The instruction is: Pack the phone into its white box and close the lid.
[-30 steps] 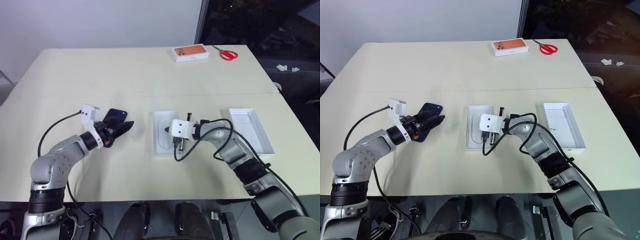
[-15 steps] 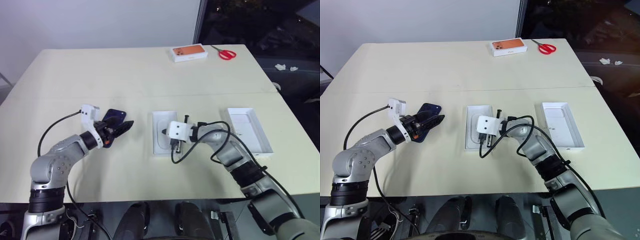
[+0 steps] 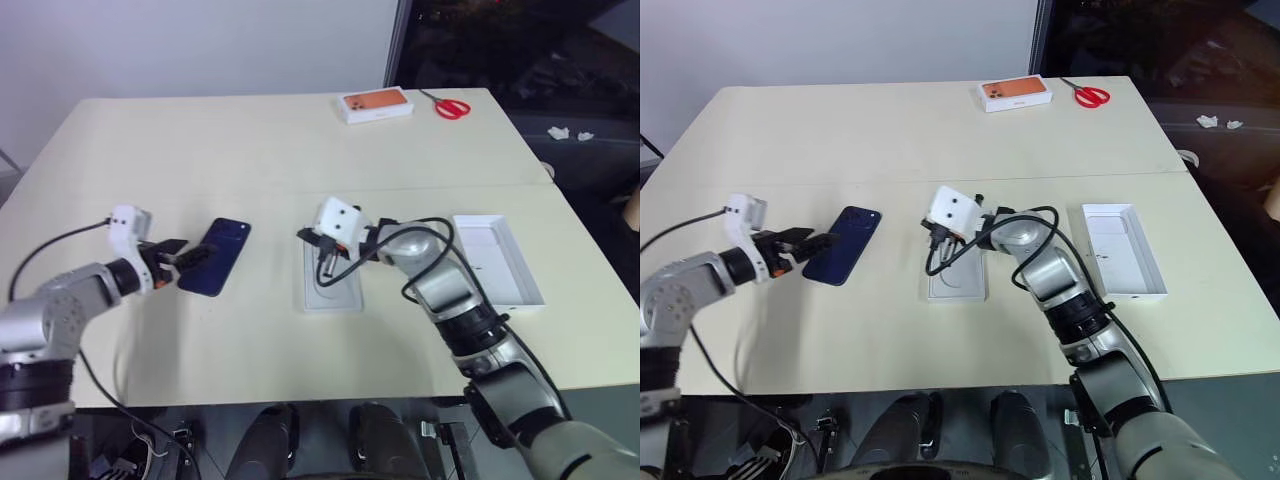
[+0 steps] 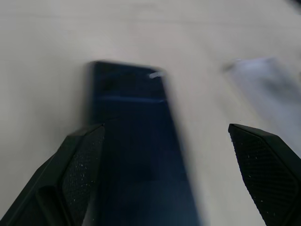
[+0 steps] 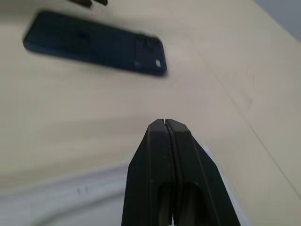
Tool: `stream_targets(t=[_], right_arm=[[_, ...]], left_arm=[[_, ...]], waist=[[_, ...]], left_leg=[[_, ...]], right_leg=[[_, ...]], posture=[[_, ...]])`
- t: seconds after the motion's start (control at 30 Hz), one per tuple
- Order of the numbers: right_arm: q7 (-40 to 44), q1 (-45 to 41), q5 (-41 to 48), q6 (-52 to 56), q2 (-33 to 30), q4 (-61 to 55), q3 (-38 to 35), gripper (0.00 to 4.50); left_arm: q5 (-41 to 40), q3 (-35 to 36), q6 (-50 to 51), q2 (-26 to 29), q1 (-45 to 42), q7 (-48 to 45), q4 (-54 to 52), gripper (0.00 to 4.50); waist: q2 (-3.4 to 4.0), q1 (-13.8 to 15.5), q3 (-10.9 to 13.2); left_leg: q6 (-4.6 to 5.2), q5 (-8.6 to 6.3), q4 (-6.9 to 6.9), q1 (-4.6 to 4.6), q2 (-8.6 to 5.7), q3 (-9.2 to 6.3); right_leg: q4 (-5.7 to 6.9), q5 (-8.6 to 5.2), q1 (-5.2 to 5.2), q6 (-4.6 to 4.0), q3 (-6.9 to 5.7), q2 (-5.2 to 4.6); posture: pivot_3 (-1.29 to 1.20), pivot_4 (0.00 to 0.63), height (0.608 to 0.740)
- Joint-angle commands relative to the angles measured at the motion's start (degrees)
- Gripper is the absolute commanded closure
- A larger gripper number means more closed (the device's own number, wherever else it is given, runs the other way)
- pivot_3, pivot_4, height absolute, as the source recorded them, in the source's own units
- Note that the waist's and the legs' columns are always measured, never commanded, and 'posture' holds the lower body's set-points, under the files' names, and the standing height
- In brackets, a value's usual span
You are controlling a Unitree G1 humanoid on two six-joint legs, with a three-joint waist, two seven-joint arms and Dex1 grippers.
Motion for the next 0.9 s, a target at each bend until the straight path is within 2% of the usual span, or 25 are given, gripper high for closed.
stream_targets(t=[0.03, 0.27, 0.57, 0.9], right_arm=[[-2.0, -3.4, -2.1, -0.5, 4.5, 2.9, 4.0, 4.47], [-5.0, -9.4, -5.8, 1.7, 10.5, 15.5, 7.1, 4.47], [-3.1, -9.0, -6.1, 4.9, 10.7, 16.6, 7.3, 4.47], [-2.8, -9.3, -7.1, 8.9, 11.6, 16.5, 8.2, 4.47]], left_arm=[[3.4, -0.7, -3.1, 1.9, -2.6, -3.5, 5.2, 0.07], [7.5, -4.9, -2.2, 2.4, -8.2, -10.7, 17.9, 0.07], [11.3, -14.3, 4.6, -1.3, -13.0, -23.8, 29.7, 0.07], [15.3, -16.0, 6.6, -6.6, -15.5, -28.1, 34.8, 0.07]], waist=[[0.01, 0.0, 0.0], [-0.05, 0.4, 0.0], [0.06, 0.3, -0.1], [0.58, 0.6, -0.6]], left_leg=[[-0.02, 0.01, -0.03, 0.00, 0.00, 0.01], [-0.28, 0.16, 0.06, -0.02, -0.08, -0.03], [-0.25, 0.16, 0.07, 0.02, -0.19, -0.04], [0.17, -0.07, 0.10, 0.25, -0.45, -0.11]], right_leg=[[0.00, 0.00, -0.02, 0.00, -0.01, 0.00], [0.04, 0.01, -0.19, -0.01, -0.09, -0.06], [0.14, 0.00, -0.17, -0.01, -0.08, -0.12], [0.13, -0.01, 0.14, 0.01, -0.10, -0.25]], posture=[[0.00, 0.150, 0.740], [0.00, 0.150, 0.740], [0.00, 0.150, 0.740], [0.00, 0.150, 0.740]])
